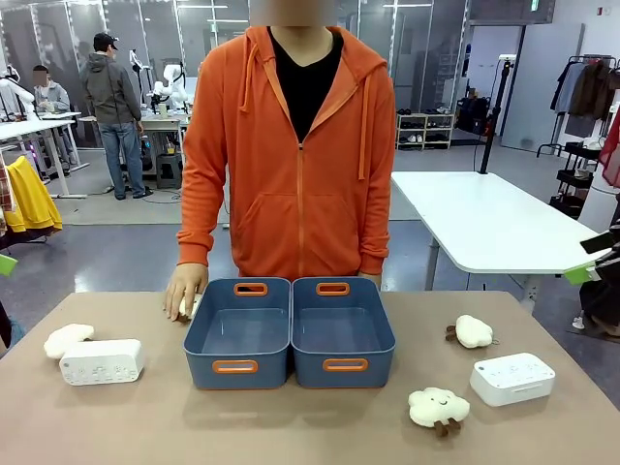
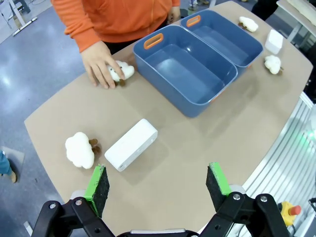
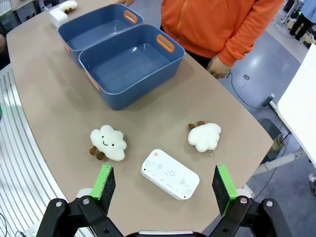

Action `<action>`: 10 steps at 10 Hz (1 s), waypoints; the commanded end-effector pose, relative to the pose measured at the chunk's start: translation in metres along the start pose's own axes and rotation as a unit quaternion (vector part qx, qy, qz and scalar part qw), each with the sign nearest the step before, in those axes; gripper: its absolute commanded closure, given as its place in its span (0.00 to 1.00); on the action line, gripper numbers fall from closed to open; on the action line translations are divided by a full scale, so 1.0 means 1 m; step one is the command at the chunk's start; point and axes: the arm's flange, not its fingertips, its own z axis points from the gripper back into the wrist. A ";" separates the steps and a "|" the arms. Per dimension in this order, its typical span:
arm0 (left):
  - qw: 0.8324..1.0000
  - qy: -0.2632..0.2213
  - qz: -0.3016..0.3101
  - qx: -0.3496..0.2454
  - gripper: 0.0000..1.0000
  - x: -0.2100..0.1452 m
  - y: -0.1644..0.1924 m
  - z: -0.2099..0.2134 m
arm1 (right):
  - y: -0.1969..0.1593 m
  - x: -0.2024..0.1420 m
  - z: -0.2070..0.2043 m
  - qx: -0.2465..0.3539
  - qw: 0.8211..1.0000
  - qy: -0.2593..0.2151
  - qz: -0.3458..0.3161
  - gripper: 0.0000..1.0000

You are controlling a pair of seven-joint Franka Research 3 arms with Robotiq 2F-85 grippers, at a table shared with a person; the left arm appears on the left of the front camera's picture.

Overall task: Sort the digital clocks into the basket.
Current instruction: Pick up the Digital clock from the table and place it into the empty Plastic storage basket.

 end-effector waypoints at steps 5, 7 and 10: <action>1.000 0.001 -0.010 -0.002 0.00 -0.001 0.000 0.001 | -0.002 -0.002 0.000 0.002 1.000 -0.002 0.007 0.00; 1.000 0.001 -0.010 -0.002 0.00 -0.001 0.000 0.001 | -0.002 -0.002 0.000 0.002 1.000 -0.002 0.007 0.00; 1.000 0.001 -0.010 -0.002 0.00 -0.001 0.000 0.001 | -0.002 -0.002 0.000 0.002 1.000 -0.002 0.007 0.00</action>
